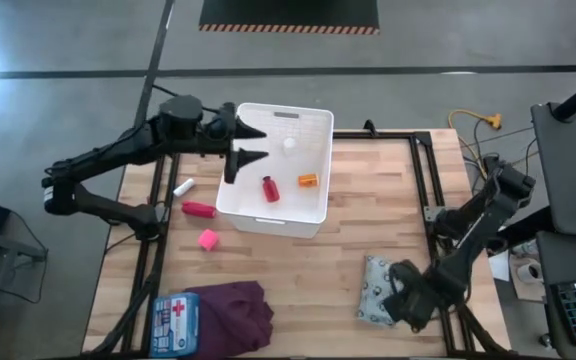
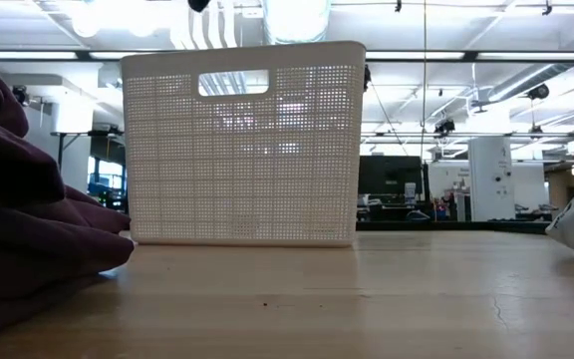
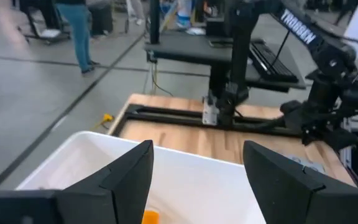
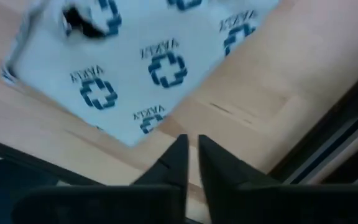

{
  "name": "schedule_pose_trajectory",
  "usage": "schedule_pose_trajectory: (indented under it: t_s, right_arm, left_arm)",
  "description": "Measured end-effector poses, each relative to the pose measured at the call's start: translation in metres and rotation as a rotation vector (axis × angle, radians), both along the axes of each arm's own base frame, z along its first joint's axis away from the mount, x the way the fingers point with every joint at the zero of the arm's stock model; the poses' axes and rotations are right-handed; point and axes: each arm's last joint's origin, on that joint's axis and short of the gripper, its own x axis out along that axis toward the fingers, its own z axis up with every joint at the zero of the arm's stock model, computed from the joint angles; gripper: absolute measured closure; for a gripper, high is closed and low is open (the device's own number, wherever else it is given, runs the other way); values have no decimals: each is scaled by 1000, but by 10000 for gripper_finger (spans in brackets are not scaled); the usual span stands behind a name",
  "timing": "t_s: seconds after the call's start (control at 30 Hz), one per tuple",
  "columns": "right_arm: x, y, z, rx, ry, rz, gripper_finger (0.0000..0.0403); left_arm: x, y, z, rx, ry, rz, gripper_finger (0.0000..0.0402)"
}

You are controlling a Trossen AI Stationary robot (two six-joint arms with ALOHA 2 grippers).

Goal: Pick & place medical supplies in basket/bin
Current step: Put the mailer bag into the white bin

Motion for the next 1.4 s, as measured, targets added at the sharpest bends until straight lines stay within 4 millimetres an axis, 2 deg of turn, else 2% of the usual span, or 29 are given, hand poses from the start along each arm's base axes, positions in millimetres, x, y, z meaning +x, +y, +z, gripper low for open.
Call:
schedule_pose_trajectory:
  t_s: [0.2, 0.37, 0.53, 0.63, 0.83, 1.0, 1.2, 1.4]
  right_arm:
    - [-1, 30, -16, -51, 51, 83, 393]
    - [-12, 46, -39, -116, 94, 148, 394]
    - [-22, 51, -51, -158, 52, 191, 394]
    - [-24, 49, -56, -183, -1, 216, 394]
    - [-23, 47, -77, -158, -38, 386, 394]
    - [-11, 41, -78, -175, -46, 377, 394]
    - [1, 38, -77, -196, -79, 426, 394]
    - [5, 41, -73, -216, -137, 419, 394]
  left_arm:
    - [22, -20, -6, -52, 30, -86, 194]
    - [41, -60, 11, -37, -8, -66, 216]
    - [79, -107, 18, -21, 11, -173, 260]
    - [103, -121, 11, -13, 105, -205, 301]
    - [153, -140, -17, -12, 254, -224, 392]
    - [182, -158, -46, -9, 355, -253, 396]
    - [210, -188, -103, -8, 493, -287, 396]
    - [234, -211, -151, 7, 535, -314, 396]
